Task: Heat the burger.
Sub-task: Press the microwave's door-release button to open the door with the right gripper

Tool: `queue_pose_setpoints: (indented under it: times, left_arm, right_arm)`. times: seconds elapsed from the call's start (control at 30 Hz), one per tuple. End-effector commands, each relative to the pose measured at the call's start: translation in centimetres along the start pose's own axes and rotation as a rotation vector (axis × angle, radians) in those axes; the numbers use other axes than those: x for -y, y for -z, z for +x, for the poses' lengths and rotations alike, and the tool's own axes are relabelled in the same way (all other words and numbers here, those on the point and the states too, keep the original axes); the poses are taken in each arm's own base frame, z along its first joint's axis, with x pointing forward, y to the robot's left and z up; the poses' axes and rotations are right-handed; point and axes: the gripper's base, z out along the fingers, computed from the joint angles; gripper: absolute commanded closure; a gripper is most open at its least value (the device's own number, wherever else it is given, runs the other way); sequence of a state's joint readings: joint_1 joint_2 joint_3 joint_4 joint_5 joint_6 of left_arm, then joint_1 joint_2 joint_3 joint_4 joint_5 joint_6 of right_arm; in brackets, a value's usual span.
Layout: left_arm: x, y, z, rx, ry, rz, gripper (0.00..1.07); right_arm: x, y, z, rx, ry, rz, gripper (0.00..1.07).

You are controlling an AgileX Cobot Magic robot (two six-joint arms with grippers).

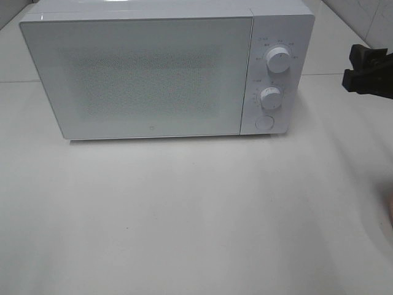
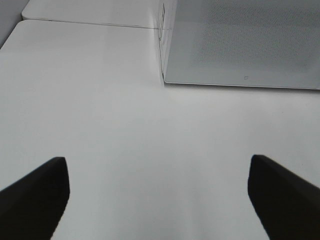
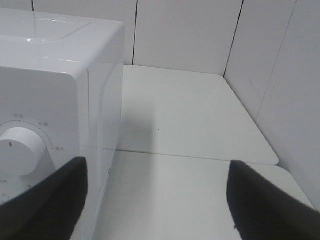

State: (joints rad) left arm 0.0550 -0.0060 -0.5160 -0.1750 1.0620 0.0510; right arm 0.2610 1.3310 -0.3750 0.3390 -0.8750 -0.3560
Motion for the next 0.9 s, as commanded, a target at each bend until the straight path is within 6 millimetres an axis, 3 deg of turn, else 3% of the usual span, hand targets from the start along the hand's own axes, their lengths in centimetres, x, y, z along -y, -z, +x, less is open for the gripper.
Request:
queue_pose_setpoints:
  times: [0.03,0.43,0.6,0.9]
  left_arm:
    - [0.1,0.2,0.2,0.009,0.000,0.007,0.18]
    - [0.1,0.2,0.2,0.009,0.000,0.007,0.18]
    - [0.1,0.2,0.2,0.009,0.000,0.007,0.18]
    - [0.1,0.2,0.2,0.009,0.000,0.007,0.18]
  right_arm:
    - [-0.9,0.1,0.0,0.025,0.016,0.023,0.34]
    - [-4.5,0.1,1.5,0.043,0.003,0.007,0.34]
    - [-6.5,0.3,3.3,0.009,0.027,-0.006,0.34]
    - [-8.4,0.6,5.1,-0.042,0.024,-0.050,0.34]
